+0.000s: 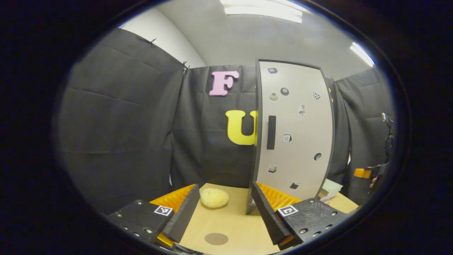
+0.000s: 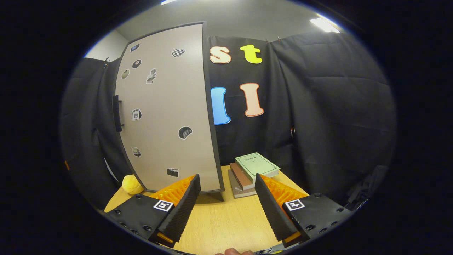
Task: Open the cabinet door with the right hand, grasp the bottle in the cabinet with the left hand and place it on the coaster, then close the cabinet door with the right hand.
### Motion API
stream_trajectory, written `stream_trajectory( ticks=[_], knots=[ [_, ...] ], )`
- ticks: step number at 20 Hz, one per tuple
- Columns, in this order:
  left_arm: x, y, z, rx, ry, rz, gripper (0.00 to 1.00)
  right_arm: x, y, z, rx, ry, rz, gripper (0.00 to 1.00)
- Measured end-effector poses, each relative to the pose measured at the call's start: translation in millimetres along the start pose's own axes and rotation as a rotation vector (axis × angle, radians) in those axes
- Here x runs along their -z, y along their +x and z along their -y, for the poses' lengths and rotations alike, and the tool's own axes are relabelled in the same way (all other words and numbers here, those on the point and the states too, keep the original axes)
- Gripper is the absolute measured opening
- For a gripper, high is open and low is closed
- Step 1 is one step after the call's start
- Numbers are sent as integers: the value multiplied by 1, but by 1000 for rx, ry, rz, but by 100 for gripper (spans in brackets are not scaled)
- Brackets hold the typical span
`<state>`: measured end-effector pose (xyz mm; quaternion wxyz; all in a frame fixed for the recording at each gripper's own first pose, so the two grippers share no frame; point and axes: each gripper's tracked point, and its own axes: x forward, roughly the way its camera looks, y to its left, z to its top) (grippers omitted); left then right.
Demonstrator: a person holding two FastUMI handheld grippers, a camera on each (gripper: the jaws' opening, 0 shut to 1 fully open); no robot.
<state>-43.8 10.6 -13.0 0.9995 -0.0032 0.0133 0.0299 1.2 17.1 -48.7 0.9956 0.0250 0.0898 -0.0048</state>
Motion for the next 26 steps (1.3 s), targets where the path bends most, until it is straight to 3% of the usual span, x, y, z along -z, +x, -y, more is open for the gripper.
stream_trajectory(
  ticks=[9, 13, 20, 21, 23, 24, 26],
  knots=[
    [31, -20, -31, -74, -32, -63, 91, -54, 30, -73, -145, -43, 94, 98],
    [44, -24, -47, -106, -43, -78, 89, -86, 44, -124, -234, -39, 114, 98],
    [66, -28, -73, -128, -48, -113, 91, -163, 48, -219, -345, -81, 250, 98],
    [70, -27, -74, -136, -54, -118, 89, -171, 48, -236, -373, -76, 274, 93],
    [78, -24, -77, -146, -78, -131, 91, -180, 51, -264, -403, -84, 301, 98],
    [81, -23, -79, -151, -90, -138, 89, -181, 54, -279, -415, -86, 297, 93],
    [87, -21, -82, -159, -106, -146, 91, -179, 64, -306, -436, -77, 283, 93]
  ],
)
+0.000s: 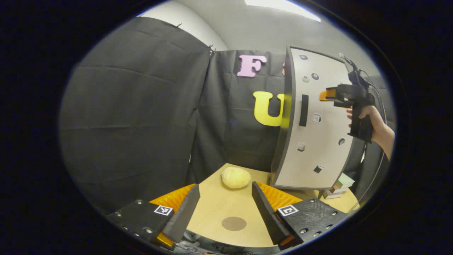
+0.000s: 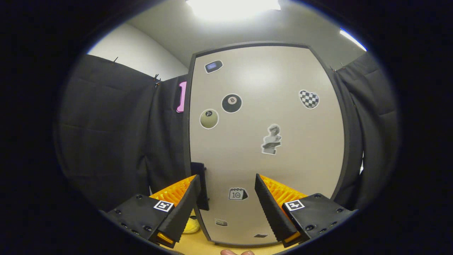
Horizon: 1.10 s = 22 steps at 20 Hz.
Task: Open the cabinet door with the right hand, grasp the bottle in the cabinet with the left hand and place it on the coaster, then close the cabinet door with the right hand.
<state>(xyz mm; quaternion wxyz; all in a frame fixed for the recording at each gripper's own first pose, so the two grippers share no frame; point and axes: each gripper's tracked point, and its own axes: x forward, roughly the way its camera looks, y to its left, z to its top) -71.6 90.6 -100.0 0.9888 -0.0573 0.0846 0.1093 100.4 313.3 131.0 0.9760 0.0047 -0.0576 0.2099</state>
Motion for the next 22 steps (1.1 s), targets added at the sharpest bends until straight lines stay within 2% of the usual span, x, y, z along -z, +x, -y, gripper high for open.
stream_trajectory(
  ticks=[1, 3, 4, 5, 6, 7, 8, 11, 14, 15, 16, 19, 22],
  knots=[
    [2, 1, -2, -5, -4, -2, 91, 4, 10, -6, 6, 2, -5, 98],
    [6, 4, -10, -16, -9, -7, 92, 15, 27, -17, 21, -10, -18, 98],
    [10, 4, -14, -24, -13, -16, 91, 22, 35, -22, 27, -22, -25, 93],
    [15, 5, -20, -30, -18, -26, 91, 27, 41, -27, 34, -35, -35, 93],
    [18, 7, -24, -37, -23, -36, 92, 35, 47, -29, 49, -47, -53, 98],
    [20, 6, -28, -45, -27, -43, 94, 42, 54, -31, 58, -50, -75, 98],
    [20, 7, -32, -53, -31, -46, 92, 49, 59, -33, 66, -44, -97, 98],
    [22, 5, -43, -75, -38, -47, 92, 65, 68, -38, 83, -5, -148, 98],
    [24, 0, -54, -95, -41, -51, 92, 65, 73, -39, 112, 24, -163, 75],
    [23, -1, -57, -100, -43, -53, 89, 65, 75, -38, 121, 27, -167, 67],
    [24, -3, -59, -104, -46, -56, 89, 65, 74, -40, 116, 30, -176, 50],
    [26, -8, -63, -116, -45, -59, 89, 68, 76, -40, 122, 9, -197, 35],
    [27, -14, -61, -117, -43, -62, 89, 69, 75, -41, 99, 13, -200, 29]
  ],
)
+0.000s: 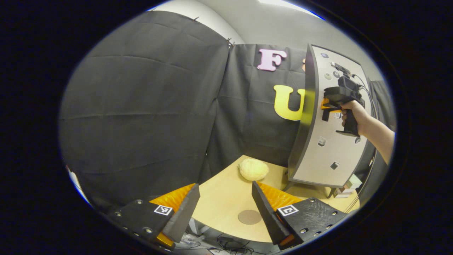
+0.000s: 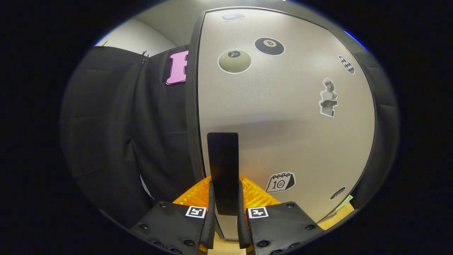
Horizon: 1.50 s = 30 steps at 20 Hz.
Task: Open the cabinet door with the right hand, grasp the bottle in the cabinet with the left hand and place it on the coaster, then close the cabinet door with the right hand.
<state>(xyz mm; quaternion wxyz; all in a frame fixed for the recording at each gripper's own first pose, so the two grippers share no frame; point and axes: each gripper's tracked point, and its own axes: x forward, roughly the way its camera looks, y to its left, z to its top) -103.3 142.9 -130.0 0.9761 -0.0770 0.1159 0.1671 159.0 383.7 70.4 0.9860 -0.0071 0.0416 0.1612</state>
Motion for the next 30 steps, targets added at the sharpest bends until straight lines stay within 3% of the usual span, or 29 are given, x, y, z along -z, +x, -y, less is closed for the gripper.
stream_trajectory(
  ticks=[5, 14, 20, 30],
  knots=[
    [7, -3, 13, 16, 4, -7, 92, 2, -10, -2, -112, -10, -10, 13],
    [6, -10, 35, 71, 36, 11, 92, 9, -58, 6, -269, -25, -18, 14],
    [4, -15, 41, 131, 50, -12, 89, 11, -72, 19, -300, -20, -1, 14],
    [-16, -32, 59, 296, 124, -27, 89, 15, -90, 46, -281, 14, -25, 14]
  ],
)
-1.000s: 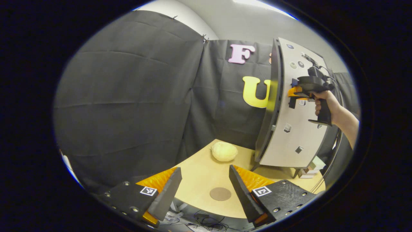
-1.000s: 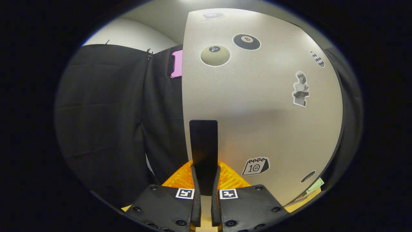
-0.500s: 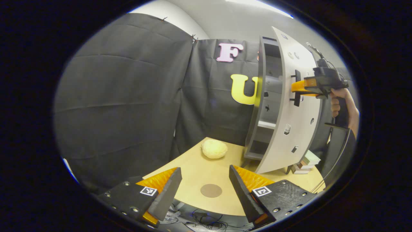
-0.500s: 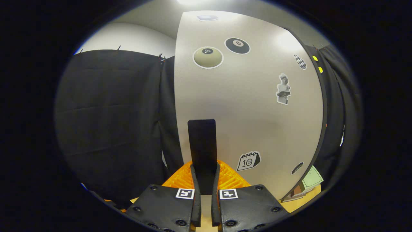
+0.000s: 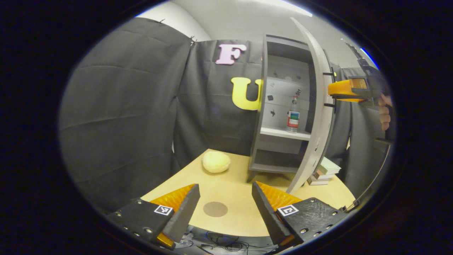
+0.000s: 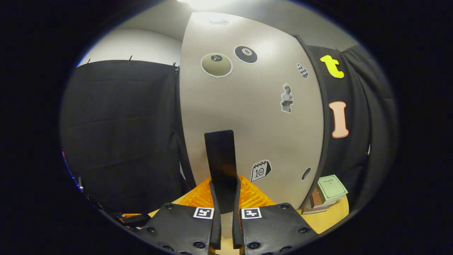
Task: Open the cabinet door with the right hand, grasp the bottle in the cabinet with the left hand and place it on the coaster, then close the cabinet door with the right hand.
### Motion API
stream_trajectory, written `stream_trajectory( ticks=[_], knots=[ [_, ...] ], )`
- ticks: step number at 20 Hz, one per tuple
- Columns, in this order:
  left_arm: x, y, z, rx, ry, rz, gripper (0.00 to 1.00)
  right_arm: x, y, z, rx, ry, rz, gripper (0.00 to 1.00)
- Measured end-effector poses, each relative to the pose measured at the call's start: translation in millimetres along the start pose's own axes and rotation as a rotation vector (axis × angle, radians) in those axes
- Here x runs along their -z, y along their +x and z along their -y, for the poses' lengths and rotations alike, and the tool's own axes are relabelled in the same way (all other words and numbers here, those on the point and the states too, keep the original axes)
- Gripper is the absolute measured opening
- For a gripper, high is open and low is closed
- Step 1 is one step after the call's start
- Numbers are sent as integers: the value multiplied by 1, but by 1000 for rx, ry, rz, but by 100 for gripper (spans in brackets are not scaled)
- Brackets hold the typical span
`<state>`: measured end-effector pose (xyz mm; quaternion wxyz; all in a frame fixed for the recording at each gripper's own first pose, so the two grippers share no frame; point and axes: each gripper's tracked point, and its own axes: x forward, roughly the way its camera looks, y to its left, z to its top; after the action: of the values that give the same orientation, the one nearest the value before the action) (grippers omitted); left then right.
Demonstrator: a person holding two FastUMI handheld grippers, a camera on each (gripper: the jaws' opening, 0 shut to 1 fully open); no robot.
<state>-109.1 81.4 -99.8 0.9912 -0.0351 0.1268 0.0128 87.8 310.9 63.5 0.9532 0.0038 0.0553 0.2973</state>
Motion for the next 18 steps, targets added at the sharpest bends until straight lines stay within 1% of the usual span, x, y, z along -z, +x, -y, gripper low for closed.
stream_trajectory(
  ticks=[2, 4, 6, 7, 10, 13, 16, 17, 18],
  knots=[
    [-1, 12, 12, 42, 12, -2, 89, 1, -5, 5, 19, 10, 8, 14],
    [2, 37, 35, 76, 19, -10, 89, 1, -11, 10, 37, 18, 9, 14],
    [3, 52, 49, 114, 24, -14, 89, -1, -16, 14, 49, 24, 11, 14],
    [0, 58, 58, 133, 30, -10, 92, 0, -17, 16, 57, 29, 10, 14],
    [-5, 67, 84, 189, 57, -6, 89, 0, -24, 23, 85, 39, 8, 14],
    [-6, 72, 103, 235, 85, 3, 89, 1, -29, 32, 112, 91, 24, 14],
    [-2, 78, 111, 242, 96, -7, 91, 0, -36, 44, 175, 113, 39, 13],
    [3, 80, 112, 243, 93, -17, 89, -1, -40, 49, 202, 109, 42, 13],
    [7, 85, 113, 245, 88, -29, 89, -2, -44, 54, 225, 111, 44, 10]
  ],
)
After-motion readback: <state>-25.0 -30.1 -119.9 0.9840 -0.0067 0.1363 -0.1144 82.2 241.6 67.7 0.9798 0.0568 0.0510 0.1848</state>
